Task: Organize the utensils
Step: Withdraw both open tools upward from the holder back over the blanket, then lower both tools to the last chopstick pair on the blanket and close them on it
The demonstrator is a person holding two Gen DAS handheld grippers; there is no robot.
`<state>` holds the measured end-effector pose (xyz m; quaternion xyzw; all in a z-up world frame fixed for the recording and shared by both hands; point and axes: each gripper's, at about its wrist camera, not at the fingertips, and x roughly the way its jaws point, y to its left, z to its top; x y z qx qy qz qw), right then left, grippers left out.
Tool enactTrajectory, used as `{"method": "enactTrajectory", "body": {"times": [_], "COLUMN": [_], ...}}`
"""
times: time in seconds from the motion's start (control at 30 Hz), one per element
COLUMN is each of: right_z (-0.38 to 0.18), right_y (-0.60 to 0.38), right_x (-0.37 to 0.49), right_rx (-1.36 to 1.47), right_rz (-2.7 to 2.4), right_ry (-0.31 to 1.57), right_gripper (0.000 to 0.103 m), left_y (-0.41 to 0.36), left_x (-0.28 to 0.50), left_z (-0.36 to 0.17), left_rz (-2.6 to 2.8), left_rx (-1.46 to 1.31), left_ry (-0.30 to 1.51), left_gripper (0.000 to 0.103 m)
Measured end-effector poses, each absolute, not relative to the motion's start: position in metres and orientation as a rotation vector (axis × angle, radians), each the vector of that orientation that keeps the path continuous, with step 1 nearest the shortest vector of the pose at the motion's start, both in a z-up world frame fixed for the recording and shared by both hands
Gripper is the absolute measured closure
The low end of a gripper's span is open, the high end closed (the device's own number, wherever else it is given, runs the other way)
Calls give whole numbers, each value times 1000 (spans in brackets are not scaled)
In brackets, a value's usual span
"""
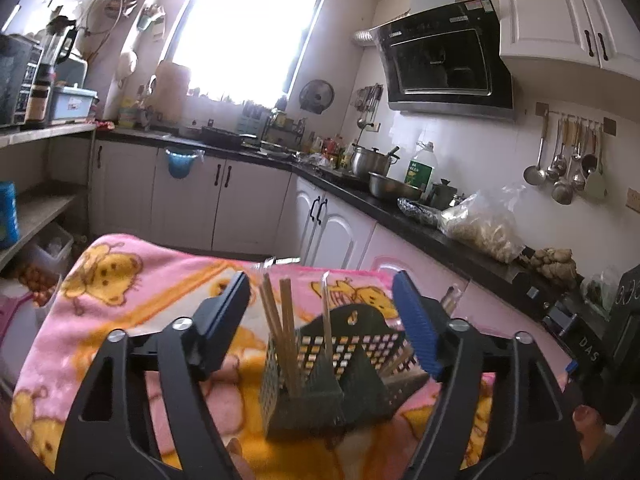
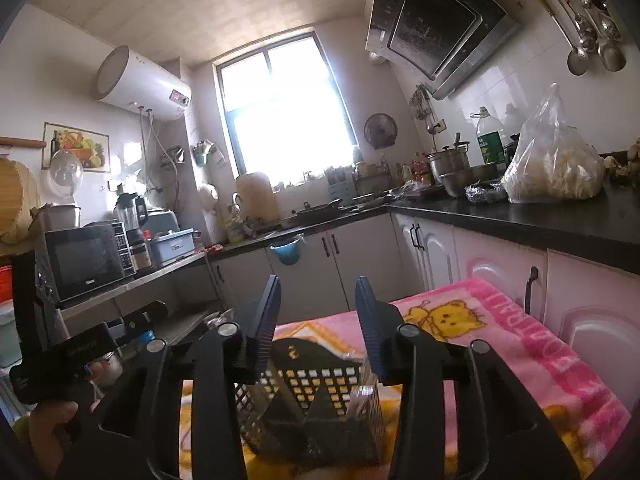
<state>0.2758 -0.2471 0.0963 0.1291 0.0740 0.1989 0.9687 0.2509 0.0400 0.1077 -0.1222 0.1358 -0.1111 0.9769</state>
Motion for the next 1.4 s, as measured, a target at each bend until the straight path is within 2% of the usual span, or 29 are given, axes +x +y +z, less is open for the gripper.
{"method": "enactTrajectory", "body": {"times": [0.03, 0.17, 0.23, 0.4, 1.4], "right_z": [96, 93, 89, 82, 17], "right_y": [-247, -248, -248, -246, -241], "right_x": [273, 259, 251, 233, 190], "right_rx": [260, 251, 247, 224, 79], "right_rz": [408, 432, 444, 450, 498], "right_ry": [157, 191, 213, 244, 509], "right_gripper": [59, 56, 55, 54, 53], "left_y": [41, 43, 44, 41, 42], "left_x": [248, 235, 229, 212, 156], "left_z": [106, 99, 96, 88, 27], "left_rz": [-223, -222, -224, -222, -192], "left_rx": [-251, -265, -268, -255, -259], "left_ry": [282, 326, 340, 371, 535], "left_gripper": [30, 24, 17, 12, 12]}}
